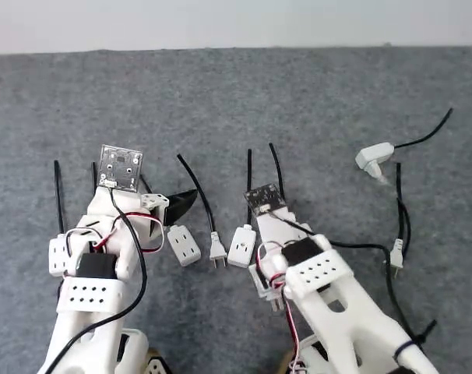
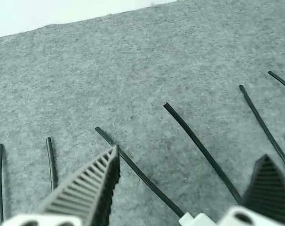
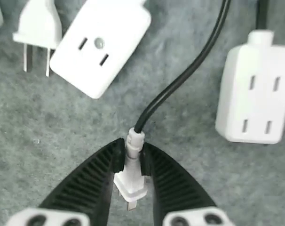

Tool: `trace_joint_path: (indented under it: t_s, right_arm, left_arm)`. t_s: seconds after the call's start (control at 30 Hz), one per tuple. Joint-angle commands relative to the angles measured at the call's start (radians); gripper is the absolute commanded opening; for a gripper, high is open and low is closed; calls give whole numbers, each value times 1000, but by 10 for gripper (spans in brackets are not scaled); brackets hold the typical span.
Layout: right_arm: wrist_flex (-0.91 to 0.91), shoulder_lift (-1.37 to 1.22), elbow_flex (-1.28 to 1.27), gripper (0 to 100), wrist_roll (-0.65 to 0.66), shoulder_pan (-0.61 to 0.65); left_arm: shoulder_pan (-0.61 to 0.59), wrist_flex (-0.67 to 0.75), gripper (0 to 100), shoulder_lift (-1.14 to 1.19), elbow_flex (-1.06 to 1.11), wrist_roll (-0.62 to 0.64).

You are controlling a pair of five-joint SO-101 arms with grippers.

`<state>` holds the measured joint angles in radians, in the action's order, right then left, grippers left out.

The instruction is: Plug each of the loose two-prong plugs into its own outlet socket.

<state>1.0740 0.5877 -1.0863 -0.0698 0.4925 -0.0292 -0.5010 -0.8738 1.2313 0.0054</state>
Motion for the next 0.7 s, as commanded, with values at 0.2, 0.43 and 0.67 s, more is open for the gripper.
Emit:
trace_joint_path:
  t_s: [0.2, 0.43, 0.67]
  right_arm:
    - [7, 8, 77, 8, 222, -22]
    - [-41, 47, 74, 9, 361, -24]
    - [-36, 223, 86, 9, 516, -24]
  left_arm:
    - [5, 32, 411, 2, -7, 0]
    - [5, 31, 411, 0, -7, 0]
    - [6, 28, 411, -5, -7, 0]
